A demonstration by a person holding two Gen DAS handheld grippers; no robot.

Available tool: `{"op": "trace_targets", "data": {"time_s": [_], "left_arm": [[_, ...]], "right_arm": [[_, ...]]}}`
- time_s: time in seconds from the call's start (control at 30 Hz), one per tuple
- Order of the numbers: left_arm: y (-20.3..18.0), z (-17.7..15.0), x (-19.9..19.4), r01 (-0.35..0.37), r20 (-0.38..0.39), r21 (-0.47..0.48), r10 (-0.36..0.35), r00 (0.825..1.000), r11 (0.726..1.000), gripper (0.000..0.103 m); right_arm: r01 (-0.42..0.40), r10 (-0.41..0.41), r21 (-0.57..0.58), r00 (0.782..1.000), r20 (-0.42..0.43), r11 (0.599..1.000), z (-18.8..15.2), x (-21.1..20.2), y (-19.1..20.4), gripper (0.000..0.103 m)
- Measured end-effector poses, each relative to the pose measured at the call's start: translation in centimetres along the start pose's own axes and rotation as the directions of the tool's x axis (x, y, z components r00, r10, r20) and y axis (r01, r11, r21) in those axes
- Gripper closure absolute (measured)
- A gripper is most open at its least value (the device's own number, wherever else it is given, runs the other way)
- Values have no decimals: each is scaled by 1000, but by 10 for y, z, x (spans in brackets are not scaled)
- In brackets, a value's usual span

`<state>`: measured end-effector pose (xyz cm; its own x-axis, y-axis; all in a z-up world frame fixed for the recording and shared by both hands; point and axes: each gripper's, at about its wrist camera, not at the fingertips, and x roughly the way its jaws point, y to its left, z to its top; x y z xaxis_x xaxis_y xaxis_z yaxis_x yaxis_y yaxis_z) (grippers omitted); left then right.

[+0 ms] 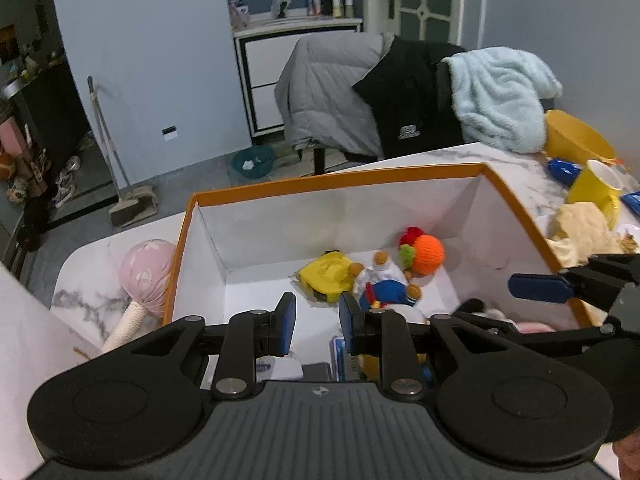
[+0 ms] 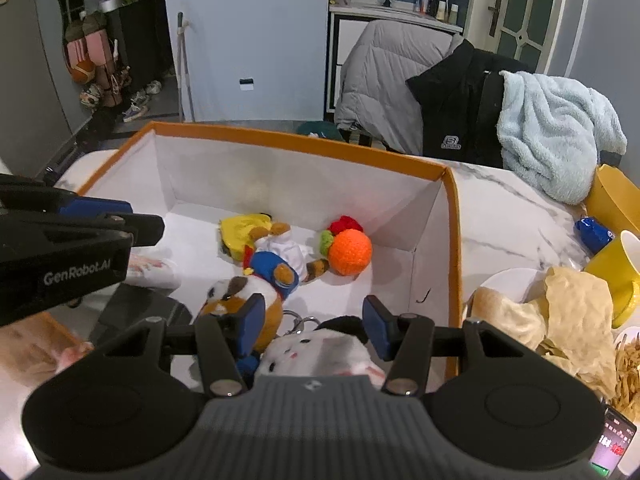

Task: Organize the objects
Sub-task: 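Reach the left tool to the picture card box while the right tool reaches the beige block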

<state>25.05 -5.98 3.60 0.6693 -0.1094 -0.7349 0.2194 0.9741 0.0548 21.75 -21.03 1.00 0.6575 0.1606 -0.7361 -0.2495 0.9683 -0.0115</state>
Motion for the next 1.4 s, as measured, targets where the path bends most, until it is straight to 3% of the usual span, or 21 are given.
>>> {"op": "trace_targets", "data": {"time_s": [0.57,0.93,1.2,1.27,1.4], "left_arm": [[15,-54,-70,130,99,-30,-127,987,991,76],[25,-102,-75,164,104,-83,-155,982,983,73],[23,-127,-55,198,75,-134,-189,979,971,54],[21,-131,-51,202,72,-137,-193,978,970,41],[15,-138,-40,201,52,-137,-195,979,970,38]], "right_arm": [[-55,56,-30,997,44,998,-50,-69,-17,44],[-80,78,30,995,55,996,-78,-89,-29,44],[-79,79,76,997,8,994,-101,-76,-35,44],[-75,76,58,997,-14,995,-108,-69,-31,44],[-69,70,16,996,-47,997,-117,-58,-21,44]]}}
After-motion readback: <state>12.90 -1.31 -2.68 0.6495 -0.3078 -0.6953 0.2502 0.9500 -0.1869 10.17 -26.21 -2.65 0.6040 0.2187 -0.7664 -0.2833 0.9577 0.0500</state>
